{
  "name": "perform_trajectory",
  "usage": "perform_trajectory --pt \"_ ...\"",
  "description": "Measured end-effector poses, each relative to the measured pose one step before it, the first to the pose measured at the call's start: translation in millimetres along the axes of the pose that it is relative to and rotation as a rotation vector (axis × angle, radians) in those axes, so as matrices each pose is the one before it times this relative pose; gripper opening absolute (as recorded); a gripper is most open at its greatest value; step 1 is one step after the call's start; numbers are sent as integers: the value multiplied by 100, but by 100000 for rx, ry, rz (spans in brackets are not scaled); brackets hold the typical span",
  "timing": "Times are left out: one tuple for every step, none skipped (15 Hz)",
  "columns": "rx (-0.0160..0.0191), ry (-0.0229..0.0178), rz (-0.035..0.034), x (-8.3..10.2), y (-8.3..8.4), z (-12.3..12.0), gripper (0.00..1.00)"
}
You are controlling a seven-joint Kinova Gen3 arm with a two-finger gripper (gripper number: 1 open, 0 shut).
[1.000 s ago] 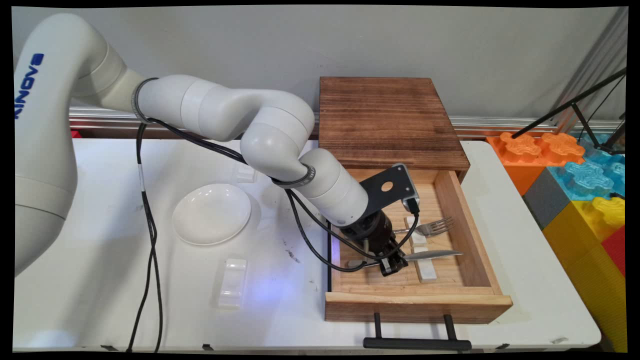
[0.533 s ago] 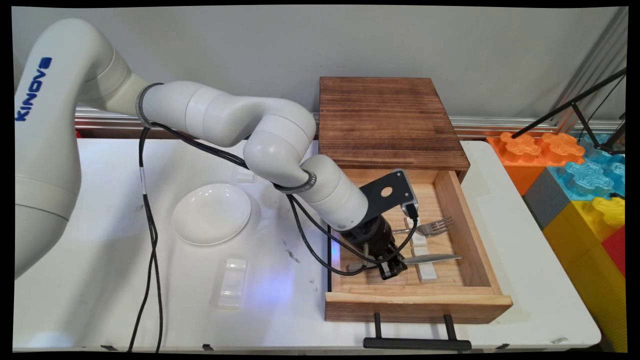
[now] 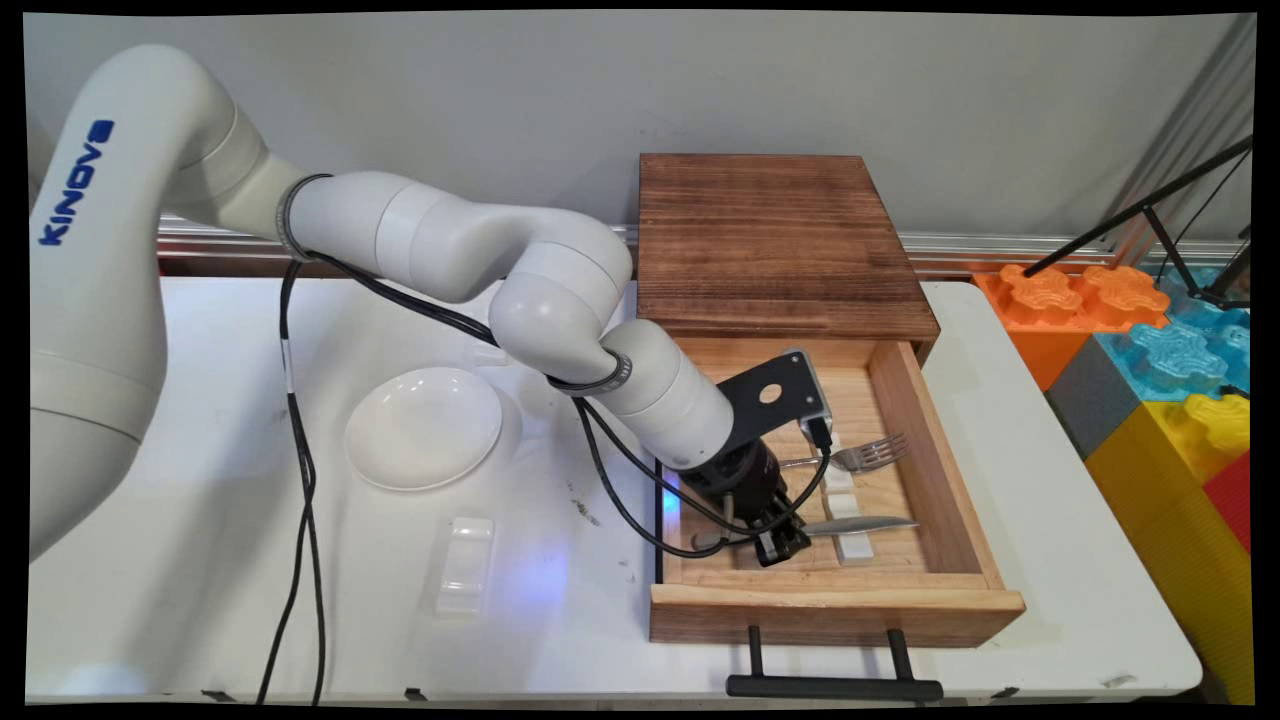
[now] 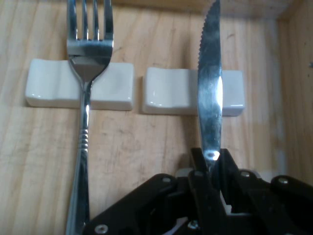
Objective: Place the picked object into the drawer
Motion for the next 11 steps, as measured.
perform_trajectory --pt "-14 -24 214 -22 -4 60 0" --pt "-10 58 446 -4 -4 69 0" --pt "44 137 566 13 -19 53 100" --pt "25 137 519 6 -23 48 100" --pt "-46 98 428 10 -14 39 100" --pt "-49 35 411 -1 -8 31 100" --pt "-42 -11 358 -2 -15 17 100" --pt "-27 -14 291 -3 -15 -1 100" --pt "3 14 173 4 -27 -11 100" --pt "12 79 275 36 -44 -47 100" --pt "63 151 318 64 -45 -106 100"
